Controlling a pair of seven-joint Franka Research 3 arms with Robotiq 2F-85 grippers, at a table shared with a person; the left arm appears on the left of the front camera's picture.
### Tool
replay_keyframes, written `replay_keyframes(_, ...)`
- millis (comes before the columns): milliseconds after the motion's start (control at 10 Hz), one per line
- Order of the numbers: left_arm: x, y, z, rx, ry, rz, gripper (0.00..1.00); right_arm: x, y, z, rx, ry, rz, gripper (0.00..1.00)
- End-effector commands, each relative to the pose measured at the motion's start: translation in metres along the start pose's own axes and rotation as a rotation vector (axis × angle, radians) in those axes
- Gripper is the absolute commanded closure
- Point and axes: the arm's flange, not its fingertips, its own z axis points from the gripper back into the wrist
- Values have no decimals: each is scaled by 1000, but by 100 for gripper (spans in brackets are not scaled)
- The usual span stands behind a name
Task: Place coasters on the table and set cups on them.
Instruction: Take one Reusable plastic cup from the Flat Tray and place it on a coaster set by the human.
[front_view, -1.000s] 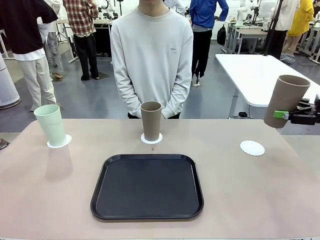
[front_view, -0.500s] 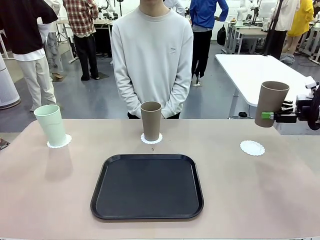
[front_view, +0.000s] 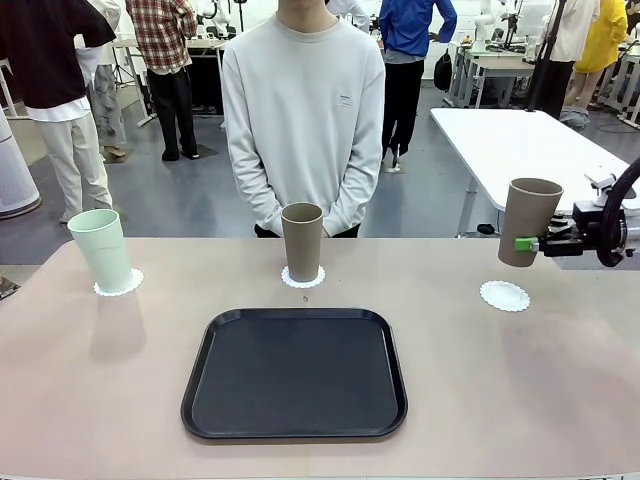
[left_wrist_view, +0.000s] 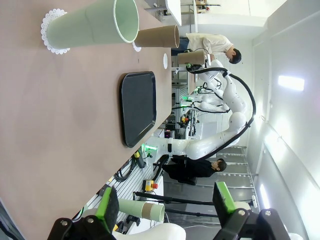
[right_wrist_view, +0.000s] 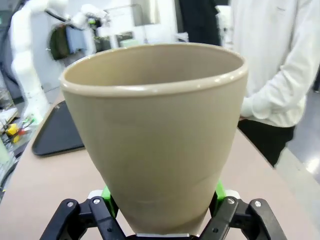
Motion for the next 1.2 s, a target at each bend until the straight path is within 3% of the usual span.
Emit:
replay_keyframes(0,-1,-4,0,-1,3,7,0,-5,-9,5,136,52,22,19)
replay_keyframes(300,-1,-4,0,-1,3,7,0,-16,-13,-1,199,103,43,19)
replay_keyframes(900,-1,-4,0,-1,3,7,0,-18,-8,-3,167,99,14,19)
replay_keyframes(1100,-1,-4,0,-1,3,7,0,-31,-17,-12,126,90,153,19)
